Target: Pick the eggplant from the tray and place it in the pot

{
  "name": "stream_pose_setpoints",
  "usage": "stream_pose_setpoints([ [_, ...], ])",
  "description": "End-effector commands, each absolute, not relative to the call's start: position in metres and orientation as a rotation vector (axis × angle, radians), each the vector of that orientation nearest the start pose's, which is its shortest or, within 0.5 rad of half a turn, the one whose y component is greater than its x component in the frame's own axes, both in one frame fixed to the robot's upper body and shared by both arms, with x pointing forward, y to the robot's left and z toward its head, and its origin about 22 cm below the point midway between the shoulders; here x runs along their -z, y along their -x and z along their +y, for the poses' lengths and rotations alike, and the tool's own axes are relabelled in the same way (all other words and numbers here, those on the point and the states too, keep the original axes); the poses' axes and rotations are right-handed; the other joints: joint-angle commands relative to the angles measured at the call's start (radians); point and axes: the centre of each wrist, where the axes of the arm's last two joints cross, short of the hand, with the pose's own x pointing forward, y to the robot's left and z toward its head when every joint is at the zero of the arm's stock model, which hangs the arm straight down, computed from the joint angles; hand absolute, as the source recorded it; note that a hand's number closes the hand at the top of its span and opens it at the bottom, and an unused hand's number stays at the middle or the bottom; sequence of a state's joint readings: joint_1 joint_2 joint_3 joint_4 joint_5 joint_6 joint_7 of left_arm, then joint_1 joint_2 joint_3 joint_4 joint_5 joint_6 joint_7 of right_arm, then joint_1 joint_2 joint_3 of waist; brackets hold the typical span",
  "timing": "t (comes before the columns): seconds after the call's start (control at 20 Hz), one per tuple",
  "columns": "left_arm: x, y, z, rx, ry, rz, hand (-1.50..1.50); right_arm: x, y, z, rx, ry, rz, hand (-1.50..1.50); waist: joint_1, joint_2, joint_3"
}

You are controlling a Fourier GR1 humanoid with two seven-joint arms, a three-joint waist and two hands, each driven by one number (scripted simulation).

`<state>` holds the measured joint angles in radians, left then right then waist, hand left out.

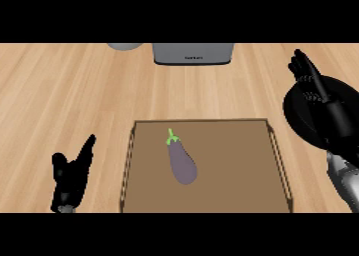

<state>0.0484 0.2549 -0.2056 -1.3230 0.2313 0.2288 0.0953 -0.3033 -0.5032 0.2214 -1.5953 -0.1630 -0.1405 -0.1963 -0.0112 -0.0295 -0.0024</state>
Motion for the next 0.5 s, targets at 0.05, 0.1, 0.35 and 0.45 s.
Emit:
stream_pose_setpoints([
  [0.05,0.035,-0.223,0.243,0.003,-0.13,-1.361,0.0,-0.143,-0.32,-0.238,-0.53,0.021,-1.965,1.5,0.035,0.029,0.002],
  [0.1,0.019,-0.232,0.249,0.021,-0.133,-1.457,0.0,-0.15,-0.328,-0.238,-0.565,-0.019,-1.956,1.5,0.05,0.03,0.002],
  [0.35,-0.015,-0.257,0.224,0.01,-0.067,-1.664,0.0,-0.138,-0.344,-0.276,-0.736,0.523,-1.576,-1.5,0.053,0.033,-0.009],
  [0.45,-0.013,-0.25,0.224,-0.004,-0.079,-1.696,0.0,-0.127,-0.349,-0.219,-0.725,0.442,-1.563,-1.5,0.053,0.031,-0.001],
])
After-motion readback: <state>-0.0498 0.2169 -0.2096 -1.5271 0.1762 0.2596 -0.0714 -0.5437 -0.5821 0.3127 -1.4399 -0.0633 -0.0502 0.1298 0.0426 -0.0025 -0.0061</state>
